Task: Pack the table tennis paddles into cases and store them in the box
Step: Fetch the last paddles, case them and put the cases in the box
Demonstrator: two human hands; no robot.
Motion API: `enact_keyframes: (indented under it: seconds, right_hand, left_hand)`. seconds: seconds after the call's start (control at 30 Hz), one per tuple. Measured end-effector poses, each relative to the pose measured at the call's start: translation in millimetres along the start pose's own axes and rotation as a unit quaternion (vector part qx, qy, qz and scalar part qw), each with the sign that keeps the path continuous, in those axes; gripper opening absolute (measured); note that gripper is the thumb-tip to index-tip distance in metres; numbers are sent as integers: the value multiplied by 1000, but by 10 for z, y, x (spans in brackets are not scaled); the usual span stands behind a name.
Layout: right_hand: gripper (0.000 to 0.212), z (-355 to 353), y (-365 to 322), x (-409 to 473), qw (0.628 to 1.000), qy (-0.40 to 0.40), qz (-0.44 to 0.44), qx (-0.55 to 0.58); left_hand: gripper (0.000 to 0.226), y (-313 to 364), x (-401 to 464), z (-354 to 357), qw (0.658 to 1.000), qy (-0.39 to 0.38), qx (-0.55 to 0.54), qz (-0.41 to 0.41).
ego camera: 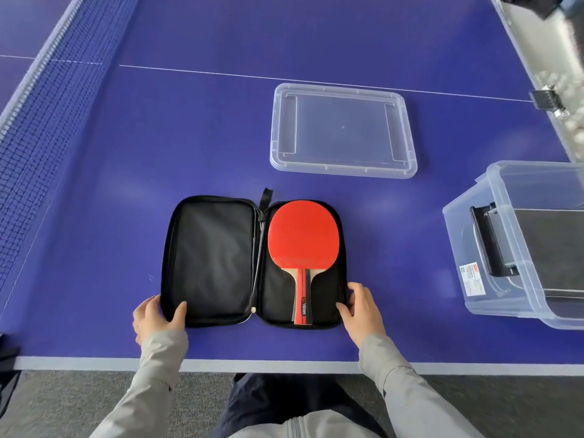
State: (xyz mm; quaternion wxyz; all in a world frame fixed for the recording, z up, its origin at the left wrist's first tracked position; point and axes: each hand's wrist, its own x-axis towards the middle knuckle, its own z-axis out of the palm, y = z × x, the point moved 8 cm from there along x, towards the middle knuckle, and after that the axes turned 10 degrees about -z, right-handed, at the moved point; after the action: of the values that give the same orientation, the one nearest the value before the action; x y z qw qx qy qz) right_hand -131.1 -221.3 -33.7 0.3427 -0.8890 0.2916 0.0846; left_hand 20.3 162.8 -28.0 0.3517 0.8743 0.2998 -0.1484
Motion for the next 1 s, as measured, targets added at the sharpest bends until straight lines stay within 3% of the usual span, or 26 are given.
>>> enact_keyframes:
  seconds: [0.13,0.27,0.4,0.57,0.73,0.9,1.0]
  right_hand:
    - [38,14,2,5,1000,2,2,-4]
    - [38,11,-6,5,1000,0,8,18]
    - [33,-155,-96,11,994,66,2,91]
    - [14,-499,-466,41,946,170,-13,275]
    - [22,-600,-650,112,926,154,-7,345]
    - [29,-582,-672,180,946,148,-7,289]
    - [30,-582,-572,225,957,150,6,250]
  left_hand:
    - [37,141,-311,-139,975,-79,-209,17]
    - [52,545,-845,-245,951,-124,-261,111]
    - [50,998,-1489,-75,937,-123,-167,282]
    - [47,1286,-2031,447,870,-156,-37,466]
    - [51,1334,-2225,852,845,-142,33,515]
    - [57,1360,-2246,1041,840,-146,76,517]
    - [50,1356,-2144,1044,844,-153,91,506]
